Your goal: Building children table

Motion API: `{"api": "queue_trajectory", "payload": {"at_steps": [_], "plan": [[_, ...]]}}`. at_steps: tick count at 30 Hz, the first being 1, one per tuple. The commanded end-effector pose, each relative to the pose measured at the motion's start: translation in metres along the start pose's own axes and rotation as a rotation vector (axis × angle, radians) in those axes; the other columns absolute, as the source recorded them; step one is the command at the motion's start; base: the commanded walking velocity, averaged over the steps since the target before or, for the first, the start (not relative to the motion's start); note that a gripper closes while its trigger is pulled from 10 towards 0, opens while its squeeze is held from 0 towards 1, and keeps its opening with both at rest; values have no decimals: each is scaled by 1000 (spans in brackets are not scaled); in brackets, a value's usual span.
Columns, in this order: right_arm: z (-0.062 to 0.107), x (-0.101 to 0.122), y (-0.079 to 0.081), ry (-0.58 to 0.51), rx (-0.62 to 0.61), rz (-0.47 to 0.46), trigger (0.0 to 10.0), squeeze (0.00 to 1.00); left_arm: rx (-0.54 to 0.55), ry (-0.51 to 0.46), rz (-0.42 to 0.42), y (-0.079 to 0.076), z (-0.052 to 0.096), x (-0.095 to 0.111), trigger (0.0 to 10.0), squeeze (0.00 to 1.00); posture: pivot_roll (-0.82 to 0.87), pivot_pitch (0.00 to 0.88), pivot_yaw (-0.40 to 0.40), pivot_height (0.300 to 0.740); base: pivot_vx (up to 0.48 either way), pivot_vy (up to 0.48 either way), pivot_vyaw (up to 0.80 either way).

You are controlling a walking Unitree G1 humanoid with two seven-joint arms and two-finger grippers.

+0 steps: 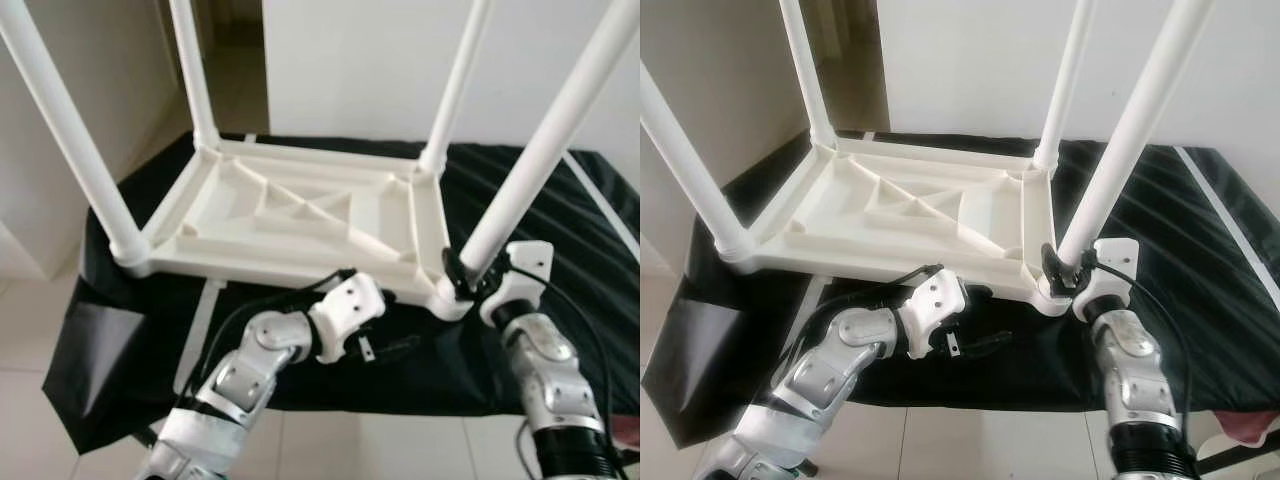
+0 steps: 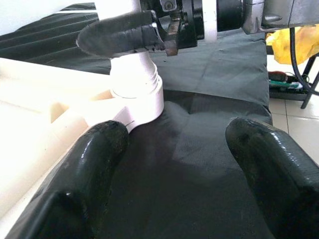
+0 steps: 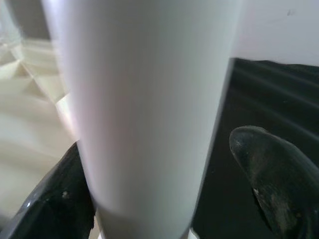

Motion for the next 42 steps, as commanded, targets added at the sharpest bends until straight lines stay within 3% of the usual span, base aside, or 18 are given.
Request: {"api": "queue_trajectory", "payload": {"at_steps": [1,6,11,12,13,15,16,28,29,39,42], "plan": [[2,-8,9,25,95,4,10000,0,4,1,-12,2,-1,1,10000,0,22,0,-15,740,0,0,0],[-4,-9,23,36,241,48,10000,0,0,2,-13,2,-1,2,10000,0,21,0,-11,740,0,0,0],[-7,-10,25,45,278,67,10000,0,0,1,-13,2,-1,3,10000,0,24,0,-11,740,0,0,0],[-8,-11,23,48,280,79,8980,0,2,1,-13,3,-1,3,10000,0,27,0,-13,740,0,0,0],[-10,-12,22,53,285,87,2431,0,6,0,-12,3,-1,4,10000,0,30,0,-15,740,0,0,0],[-11,-12,20,56,289,91,2431,0,8,-1,-12,4,-1,4,10000,0,30,0,-15,740,0,0,0],[-11,-13,19,66,292,93,0,0,11,-2,-12,4,0,4,10000,0,33,0,-17,740,0,0,0],[-4,-30,17,140,290,83,0,0,17,-3,-7,5,0,4,10000,0,32,0,-17,740,0,0,0],[-4,-31,17,139,269,60,10000,0,15,-3,-8,4,0,4,10000,0,29,0,-16,740,0,0,0],[-12,-24,11,140,116,-24,10000,0,8,1,-6,3,-1,3,10000,0,21,0,-13,740,0,0,0],[-18,-16,14,142,20,-57,10000,0,4,4,-8,2,-1,2,10000,0,19,0,-13,740,0,0,0]]}}
Point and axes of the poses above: a point about 5 cm out from each wrist's last joint towards the gripper, its own z axis pointing back from the gripper into the wrist, its own x axis along the axis of the wrist's last joint, y = z × x, the point moved 5 cm from there along -z, pointing out of the wrist towards the gripper, and after that the axes turned 11 degrees about z, right-handed, at the moved point
